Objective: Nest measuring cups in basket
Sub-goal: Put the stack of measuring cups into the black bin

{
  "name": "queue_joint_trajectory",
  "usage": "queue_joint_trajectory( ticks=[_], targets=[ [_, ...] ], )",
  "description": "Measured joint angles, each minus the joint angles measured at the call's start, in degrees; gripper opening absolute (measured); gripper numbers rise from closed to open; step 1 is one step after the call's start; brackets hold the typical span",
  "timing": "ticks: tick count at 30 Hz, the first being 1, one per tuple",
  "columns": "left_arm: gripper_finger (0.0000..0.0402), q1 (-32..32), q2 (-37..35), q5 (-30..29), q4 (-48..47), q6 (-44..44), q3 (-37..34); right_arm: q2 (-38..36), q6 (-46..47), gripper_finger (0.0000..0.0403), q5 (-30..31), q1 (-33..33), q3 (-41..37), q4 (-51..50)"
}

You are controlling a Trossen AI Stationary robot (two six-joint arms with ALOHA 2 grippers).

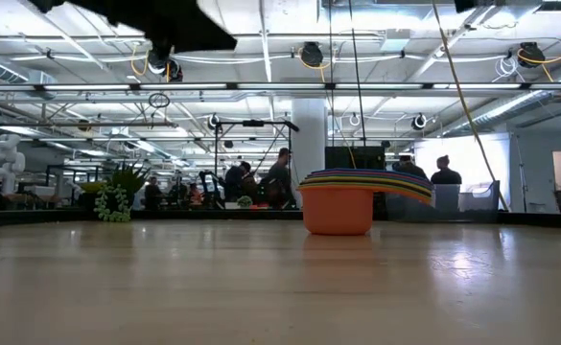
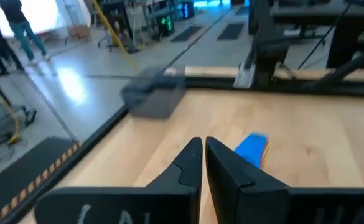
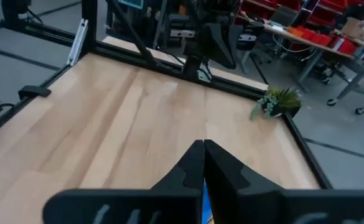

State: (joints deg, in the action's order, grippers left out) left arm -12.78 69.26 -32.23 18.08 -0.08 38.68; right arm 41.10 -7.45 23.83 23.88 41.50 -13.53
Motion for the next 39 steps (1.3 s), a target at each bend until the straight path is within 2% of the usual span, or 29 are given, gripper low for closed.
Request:
queue_joint_trajectory(
  ticks=[8, 14, 20, 29, 37, 39],
  targets=[
    [0.0024, -0.04, -2.82, -0.83, 3.27, -0.42, -5.64, -5.44, 0.4, 0.0, -4.5, 0.09, -10.35, 8.81],
    [0.0024, 0.37, -3.13, -0.83, 3.29, -0.67, -7.85, -9.29, -2.12, 0.0, -4.76, 0.07, -16.93, 15.52],
    [0.0024, 1.85, -3.13, -0.84, 4.42, -1.96, -10.22, -11.52, -2.35, 0.0, -10.71, 0.07, -22.37, 20.3],
    [0.0024, 3.02, -3.13, -0.81, 12.81, -3.76, -16.96, -13.72, -3.86, 0.0, -17.87, -2.14, -29.54, 30.08],
    [0.0024, 3.06, -3.11, -0.79, 15.17, -5.61, -20.54, -13.86, -3.32, 0.0, -18.29, -4.51, -32.54, 31.78],
    [0.0024, 3.06, -3.11, -0.79, 15.21, -6.16, -20.96, -13.84, -2.48, 0.0, -19.95, -4.78, -33.2, 31.72]
  ],
)
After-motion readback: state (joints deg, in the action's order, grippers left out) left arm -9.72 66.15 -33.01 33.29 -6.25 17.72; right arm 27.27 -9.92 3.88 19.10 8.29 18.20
